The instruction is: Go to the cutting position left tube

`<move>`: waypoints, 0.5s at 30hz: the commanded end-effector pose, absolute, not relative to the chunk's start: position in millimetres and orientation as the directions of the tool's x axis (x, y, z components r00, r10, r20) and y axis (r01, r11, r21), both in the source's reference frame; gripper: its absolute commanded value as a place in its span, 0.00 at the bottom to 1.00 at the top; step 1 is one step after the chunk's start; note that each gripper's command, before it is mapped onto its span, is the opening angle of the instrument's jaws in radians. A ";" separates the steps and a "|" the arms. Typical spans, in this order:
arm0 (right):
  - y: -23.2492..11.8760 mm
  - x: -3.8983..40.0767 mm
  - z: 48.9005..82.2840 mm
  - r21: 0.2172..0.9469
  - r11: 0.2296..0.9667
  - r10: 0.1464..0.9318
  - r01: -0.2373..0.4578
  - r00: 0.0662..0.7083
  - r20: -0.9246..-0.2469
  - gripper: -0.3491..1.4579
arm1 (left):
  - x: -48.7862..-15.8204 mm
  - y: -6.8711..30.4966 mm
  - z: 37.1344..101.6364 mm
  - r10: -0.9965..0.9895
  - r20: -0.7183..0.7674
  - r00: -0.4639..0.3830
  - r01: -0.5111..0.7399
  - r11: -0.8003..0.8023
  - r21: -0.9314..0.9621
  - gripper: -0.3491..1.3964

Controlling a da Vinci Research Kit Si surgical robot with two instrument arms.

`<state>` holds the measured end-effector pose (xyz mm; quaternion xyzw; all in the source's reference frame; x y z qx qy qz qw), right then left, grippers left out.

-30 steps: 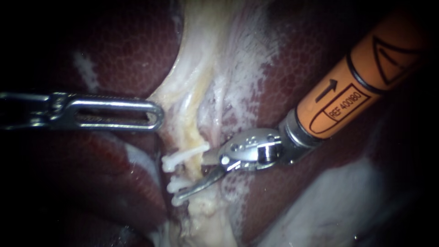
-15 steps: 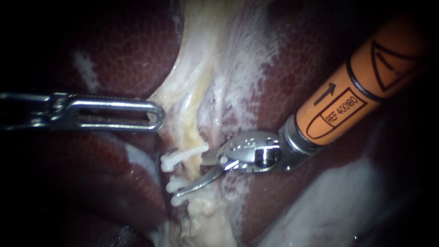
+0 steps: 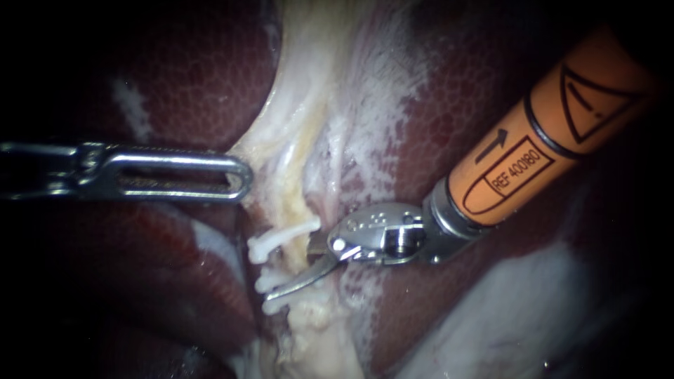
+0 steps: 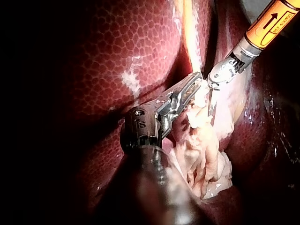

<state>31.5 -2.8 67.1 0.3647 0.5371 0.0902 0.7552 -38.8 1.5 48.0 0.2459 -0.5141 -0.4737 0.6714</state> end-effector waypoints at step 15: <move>-2.6 31.5 67.3 0.664 0.705 0.543 0.252 0.412 -0.732 0.30 | -38.8 1.6 48.0 -0.889 0.457 0.022 0.383 0.430 0.817 0.00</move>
